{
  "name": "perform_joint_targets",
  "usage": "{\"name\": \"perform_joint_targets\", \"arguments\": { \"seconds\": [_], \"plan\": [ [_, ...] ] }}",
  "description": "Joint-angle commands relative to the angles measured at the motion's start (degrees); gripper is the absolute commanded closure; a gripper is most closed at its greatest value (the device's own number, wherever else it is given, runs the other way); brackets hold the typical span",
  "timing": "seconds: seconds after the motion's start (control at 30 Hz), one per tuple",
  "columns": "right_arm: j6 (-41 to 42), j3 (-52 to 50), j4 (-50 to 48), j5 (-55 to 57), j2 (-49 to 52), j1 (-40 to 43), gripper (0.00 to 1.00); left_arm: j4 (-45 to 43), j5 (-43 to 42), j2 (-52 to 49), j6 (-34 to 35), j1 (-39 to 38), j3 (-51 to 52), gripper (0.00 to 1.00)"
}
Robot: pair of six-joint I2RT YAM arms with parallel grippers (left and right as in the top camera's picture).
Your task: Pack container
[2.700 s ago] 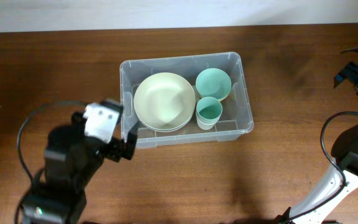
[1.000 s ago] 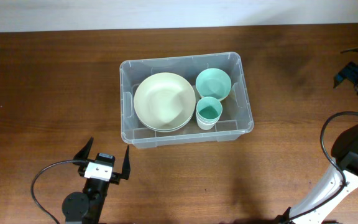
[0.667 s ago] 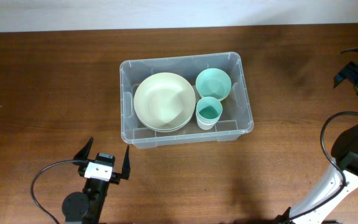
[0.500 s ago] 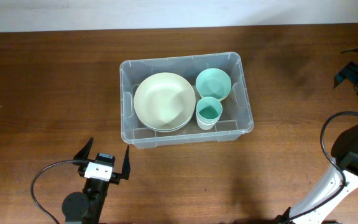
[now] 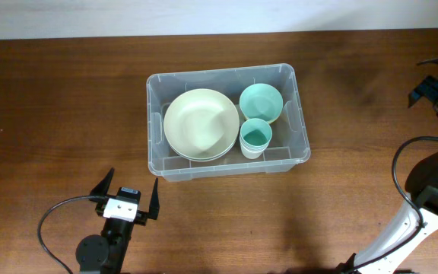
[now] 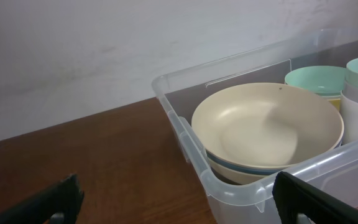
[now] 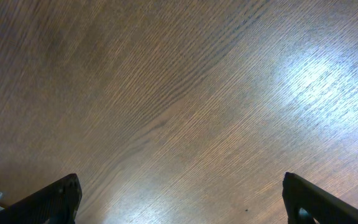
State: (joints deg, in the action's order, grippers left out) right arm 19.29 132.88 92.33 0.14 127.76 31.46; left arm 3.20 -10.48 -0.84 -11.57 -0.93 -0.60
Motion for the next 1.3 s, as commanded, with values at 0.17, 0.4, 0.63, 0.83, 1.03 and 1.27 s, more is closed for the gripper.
{"name": "perform_joint_targets", "arguments": {
  "seconds": [0.17,0.4,0.63,0.83,1.03,1.27],
  "plan": [
    [0.26,-0.20,-0.04,0.09,-1.77,0.04,0.01,0.46,0.20,0.55,-0.74,0.35,0.09,0.00],
    [0.26,-0.24,-0.07,0.09,-1.40,-0.04,0.01,0.46,0.20,0.50,-0.74,0.35,0.09,0.00],
    [0.26,-0.24,-0.07,0.09,-7.54,-0.52,0.01,0.46,0.20,0.50,-0.74,0.35,0.09,0.00],
    [0.26,-0.24,-0.04,0.11,-18.93,-4.39,0.01,0.46,0.20,0.50,-0.72,0.35,0.09,0.00],
    [0.26,-4.76,-0.72,0.35,-32.63,-14.95,0.01,0.46,0.20,0.50,-0.74,0.35,0.09,0.00],
    [0.26,-33.29,-23.08,10.01,-54.45,-22.58,0.01,0.46,0.20,0.50,-0.74,0.35,0.09,0.00]
  ]
}}
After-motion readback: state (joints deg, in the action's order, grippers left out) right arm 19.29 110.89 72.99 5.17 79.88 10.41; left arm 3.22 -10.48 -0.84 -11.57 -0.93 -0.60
